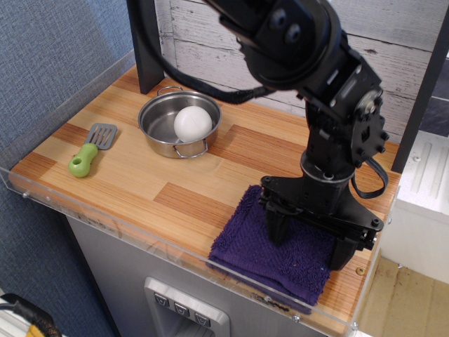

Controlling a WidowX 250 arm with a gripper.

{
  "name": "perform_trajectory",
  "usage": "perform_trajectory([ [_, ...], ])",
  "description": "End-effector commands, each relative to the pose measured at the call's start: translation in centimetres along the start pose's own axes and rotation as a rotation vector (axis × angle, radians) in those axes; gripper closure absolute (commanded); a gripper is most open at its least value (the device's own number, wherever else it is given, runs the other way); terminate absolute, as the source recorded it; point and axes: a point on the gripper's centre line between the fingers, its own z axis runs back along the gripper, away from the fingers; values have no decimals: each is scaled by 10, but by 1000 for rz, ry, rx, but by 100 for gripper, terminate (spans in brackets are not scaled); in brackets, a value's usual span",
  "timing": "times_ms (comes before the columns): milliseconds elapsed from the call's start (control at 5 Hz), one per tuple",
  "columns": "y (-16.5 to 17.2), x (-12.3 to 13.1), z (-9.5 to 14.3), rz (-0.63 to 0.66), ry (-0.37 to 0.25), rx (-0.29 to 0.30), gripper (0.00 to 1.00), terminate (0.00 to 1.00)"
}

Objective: Move the purple towel to the front right corner of the table.

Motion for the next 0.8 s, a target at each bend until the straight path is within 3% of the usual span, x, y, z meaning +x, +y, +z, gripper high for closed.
perform_trajectory([
  [0, 13, 16, 74, 14, -117, -47, 0, 0],
  [200, 17, 18, 96, 26, -153, -37, 0, 0],
  [600, 42, 25, 109, 85, -166, -64, 0, 0],
])
